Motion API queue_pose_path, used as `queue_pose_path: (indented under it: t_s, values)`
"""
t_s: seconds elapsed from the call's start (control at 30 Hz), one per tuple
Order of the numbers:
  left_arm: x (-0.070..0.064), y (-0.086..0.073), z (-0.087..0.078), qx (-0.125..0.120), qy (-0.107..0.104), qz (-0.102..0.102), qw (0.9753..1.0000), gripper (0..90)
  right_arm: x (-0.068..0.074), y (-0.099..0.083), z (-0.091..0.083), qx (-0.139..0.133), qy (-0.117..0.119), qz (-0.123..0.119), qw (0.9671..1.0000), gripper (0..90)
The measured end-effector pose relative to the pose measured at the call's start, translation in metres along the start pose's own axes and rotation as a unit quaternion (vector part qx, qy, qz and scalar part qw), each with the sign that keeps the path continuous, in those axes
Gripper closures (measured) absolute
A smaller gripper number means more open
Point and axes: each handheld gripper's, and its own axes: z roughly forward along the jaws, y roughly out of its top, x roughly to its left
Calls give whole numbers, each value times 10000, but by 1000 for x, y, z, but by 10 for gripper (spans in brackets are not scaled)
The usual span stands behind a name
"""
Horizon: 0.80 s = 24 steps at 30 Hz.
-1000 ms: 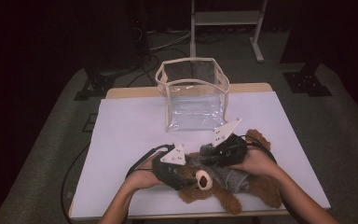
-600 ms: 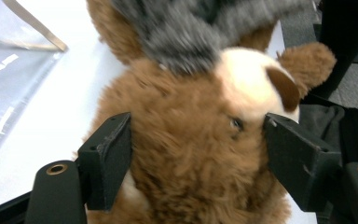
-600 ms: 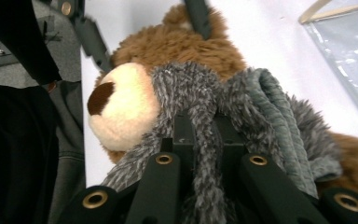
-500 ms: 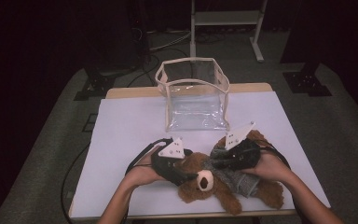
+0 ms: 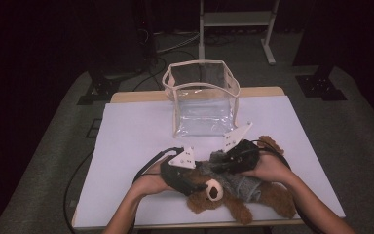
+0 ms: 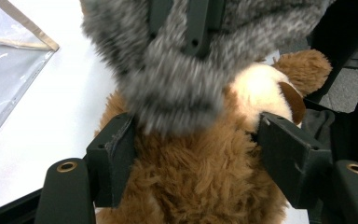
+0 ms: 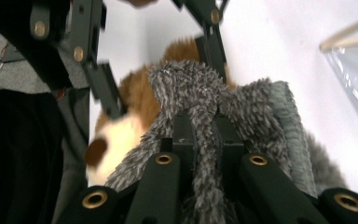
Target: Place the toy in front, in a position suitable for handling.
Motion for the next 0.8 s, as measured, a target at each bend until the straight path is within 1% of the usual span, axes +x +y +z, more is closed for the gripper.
queue_pose_path:
  t_s: [0.1, 0.2, 0.23, 0.3, 0.33, 0.4, 0.47, 0.5, 0.53, 0.63, 0.67, 0.73, 0.77, 0.8]
  values:
    - [0, 0, 0, 2, -7, -6, 10000, 298, 0, -15, -14, 120, -116, 48, 9998, 816]
    - [1, 0, 0, -5, -5, -35, 10000, 297, -1, -30, -37, -69, -220, 250, 9994, 815]
    - [1, 0, 0, -5, -5, -35, 10000, 297, -2, -34, -43, -124, -276, 271, 9992, 815]
    - [2, 1, 0, 15, -18, -53, 10000, 296, -3, -41, -54, -159, -408, 333, 9985, 815]
    - [2, 1, 0, 15, -18, -58, 10000, 293, -4, -44, -57, -190, -433, 387, 9981, 815]
    - [2, 2, -1, 26, -12, -38, 10000, 277, -5, -48, -56, -228, -396, 447, 9980, 815]
    - [7, 5, -6, 14, -19, -54, 10000, 255, -3, -51, -50, -226, -327, 462, 9981, 816]
    - [8, 6, -8, -44, -39, -131, 9999, 247, -2, -52, -46, -246, -262, 453, 9983, 816]
    - [10, 6, -10, -91, -29, -160, 9998, 235, -1, -53, -42, -271, -215, 463, 9983, 817]
    - [15, 8, -12, -155, -10, -306, 9994, 221, 5, -55, -35, -303, -115, 420, 9986, 818]
    - [15, 8, -12, -155, -10, -306, 9994, 221, 8, -55, -34, -304, -83, 424, 9986, 818]
    - [18, 9, -10, -25, 15, -338, 9994, 227, 11, -55, -35, -297, -76, 410, 9987, 818]
    - [18, 9, -4, 117, -34, -343, 9993, 229, 11, -56, -36, -307, -80, 353, 9989, 817]
    - [17, 8, -1, 119, -125, -335, 9993, 244, 11, -56, -37, -309, -93, 326, 9989, 817]
